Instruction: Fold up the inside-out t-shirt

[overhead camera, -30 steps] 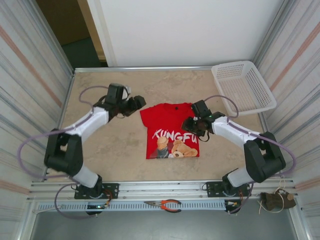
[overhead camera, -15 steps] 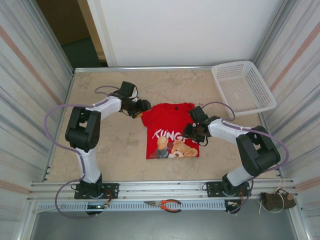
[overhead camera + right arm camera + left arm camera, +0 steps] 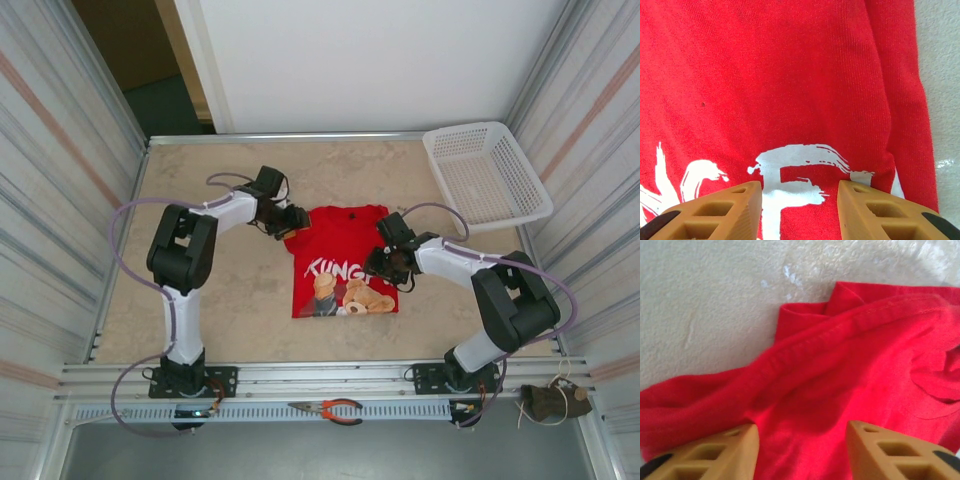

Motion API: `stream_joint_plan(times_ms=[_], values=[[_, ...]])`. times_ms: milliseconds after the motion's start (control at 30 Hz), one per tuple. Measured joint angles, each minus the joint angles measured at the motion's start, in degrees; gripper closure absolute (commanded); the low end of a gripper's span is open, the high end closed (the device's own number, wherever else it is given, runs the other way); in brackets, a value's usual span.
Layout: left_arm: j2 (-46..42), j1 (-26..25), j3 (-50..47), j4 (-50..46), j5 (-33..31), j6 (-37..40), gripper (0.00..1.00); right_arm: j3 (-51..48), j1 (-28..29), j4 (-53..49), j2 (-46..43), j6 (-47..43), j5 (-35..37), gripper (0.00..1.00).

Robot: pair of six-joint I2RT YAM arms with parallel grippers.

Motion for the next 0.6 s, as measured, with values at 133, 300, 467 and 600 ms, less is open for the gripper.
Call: stream_joint_plan(times_ms=[133,300,467,600], values=[[0.0,0.0,0.0,0.2,-0.8,0.4,1.0,0.0,0.0,0.0,0.1,0.0,0.0,0.57],[-0.7,-0.4,-0.2,2.5,-1.1,0.8,1.0,0.0,0.0,0.2,0.2,0.0,0.1,0.57],[-3.7,-0.9,-0.2,3.7,-2.0,1.0,0.54,0.0,0.0,0.3,0.2,0.0,0.2,0.57],[-4.3,-1.5,1.5,1.8,-5.6,1.7,0.47,0.0,0.0,0.4,0.4,0.1,0.2,0.58]])
